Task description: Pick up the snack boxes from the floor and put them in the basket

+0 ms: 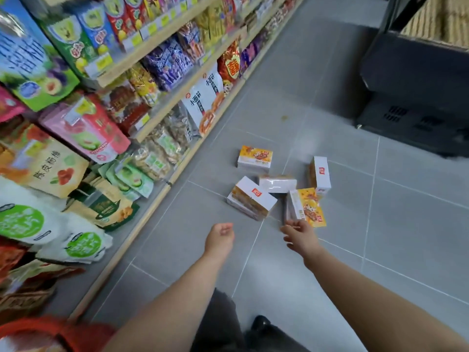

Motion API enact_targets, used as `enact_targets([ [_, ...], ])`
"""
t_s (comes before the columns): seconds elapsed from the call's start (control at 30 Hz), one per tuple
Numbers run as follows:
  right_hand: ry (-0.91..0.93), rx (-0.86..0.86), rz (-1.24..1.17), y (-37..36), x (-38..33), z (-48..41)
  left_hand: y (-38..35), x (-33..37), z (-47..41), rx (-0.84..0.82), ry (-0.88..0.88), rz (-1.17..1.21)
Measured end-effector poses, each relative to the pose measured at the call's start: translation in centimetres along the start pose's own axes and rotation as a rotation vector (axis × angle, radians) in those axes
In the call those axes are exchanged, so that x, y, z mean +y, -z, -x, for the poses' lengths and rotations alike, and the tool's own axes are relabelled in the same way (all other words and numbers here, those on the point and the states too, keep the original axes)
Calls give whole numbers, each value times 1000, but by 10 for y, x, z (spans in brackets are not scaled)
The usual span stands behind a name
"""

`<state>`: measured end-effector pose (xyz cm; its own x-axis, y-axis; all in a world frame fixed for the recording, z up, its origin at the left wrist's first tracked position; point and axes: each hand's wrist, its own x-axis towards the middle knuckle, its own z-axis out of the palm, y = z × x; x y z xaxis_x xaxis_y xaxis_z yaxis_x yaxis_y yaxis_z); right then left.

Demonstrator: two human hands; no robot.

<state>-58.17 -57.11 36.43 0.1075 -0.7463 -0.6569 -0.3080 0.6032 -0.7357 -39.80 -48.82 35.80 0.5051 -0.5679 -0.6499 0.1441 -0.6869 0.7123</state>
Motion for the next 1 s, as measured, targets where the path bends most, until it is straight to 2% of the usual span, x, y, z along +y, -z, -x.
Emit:
enact_targets([
  [0.17,-104,18,-16,-2,-9,-60,-12,32,-65,-45,32,-87],
  [0.47,-328,160,-62,-20,-30,-187,-38,100,-225,-179,20,-467],
  [0.6,-373,121,-48,-29,-23,-245,-61,120,-291,-194,40,-525],
  [0.8,-466,72,-16,-46,25,-339,-106,79,-390,-270,128,-590],
  [1.0,-562,112,-69,-64,96,-442,-149,15,-501,-216,154,-681],
])
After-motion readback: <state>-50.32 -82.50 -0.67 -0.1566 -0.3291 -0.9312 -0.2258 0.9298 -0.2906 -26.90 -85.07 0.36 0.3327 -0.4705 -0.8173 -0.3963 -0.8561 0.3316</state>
